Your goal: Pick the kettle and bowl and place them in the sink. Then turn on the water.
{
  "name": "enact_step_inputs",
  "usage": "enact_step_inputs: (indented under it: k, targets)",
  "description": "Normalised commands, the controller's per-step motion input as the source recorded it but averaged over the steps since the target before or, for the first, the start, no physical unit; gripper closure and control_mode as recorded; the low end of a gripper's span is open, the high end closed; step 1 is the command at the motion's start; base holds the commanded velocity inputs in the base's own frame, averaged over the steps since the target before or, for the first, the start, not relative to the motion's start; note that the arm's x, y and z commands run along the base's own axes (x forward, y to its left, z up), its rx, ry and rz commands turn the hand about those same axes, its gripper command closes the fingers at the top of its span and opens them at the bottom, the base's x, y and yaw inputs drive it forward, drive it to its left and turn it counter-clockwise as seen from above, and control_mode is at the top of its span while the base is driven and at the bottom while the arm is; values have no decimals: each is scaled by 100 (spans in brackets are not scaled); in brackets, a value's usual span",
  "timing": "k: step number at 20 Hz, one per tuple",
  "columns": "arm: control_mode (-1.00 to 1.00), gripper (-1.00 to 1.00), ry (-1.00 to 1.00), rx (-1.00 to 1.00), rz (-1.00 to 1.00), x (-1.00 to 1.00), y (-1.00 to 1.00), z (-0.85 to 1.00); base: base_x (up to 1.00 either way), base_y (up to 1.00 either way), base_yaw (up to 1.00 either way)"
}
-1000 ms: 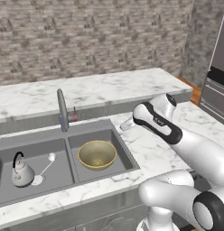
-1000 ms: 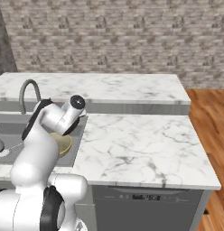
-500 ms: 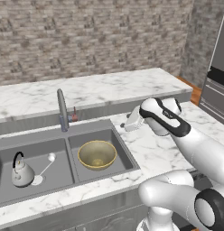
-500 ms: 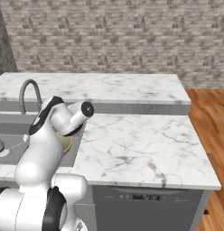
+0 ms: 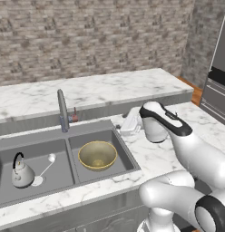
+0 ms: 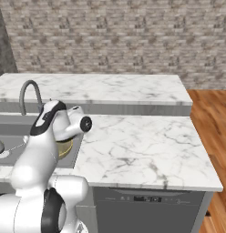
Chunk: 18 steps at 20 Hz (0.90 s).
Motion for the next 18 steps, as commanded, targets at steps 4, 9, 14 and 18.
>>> enact_step_inputs:
  k: [4,9,14,18]
  targets:
    - [-100,-100,-10,9,0,0,19,5,0,0,0]
    - [-100,-100,-2,7,0,0,6,18,0,0,0]
    - [-100,-100,0,6,0,0,6,9,0,0,0]
    - [-100,-100,4,6,0,0,9,16,0,0,0]
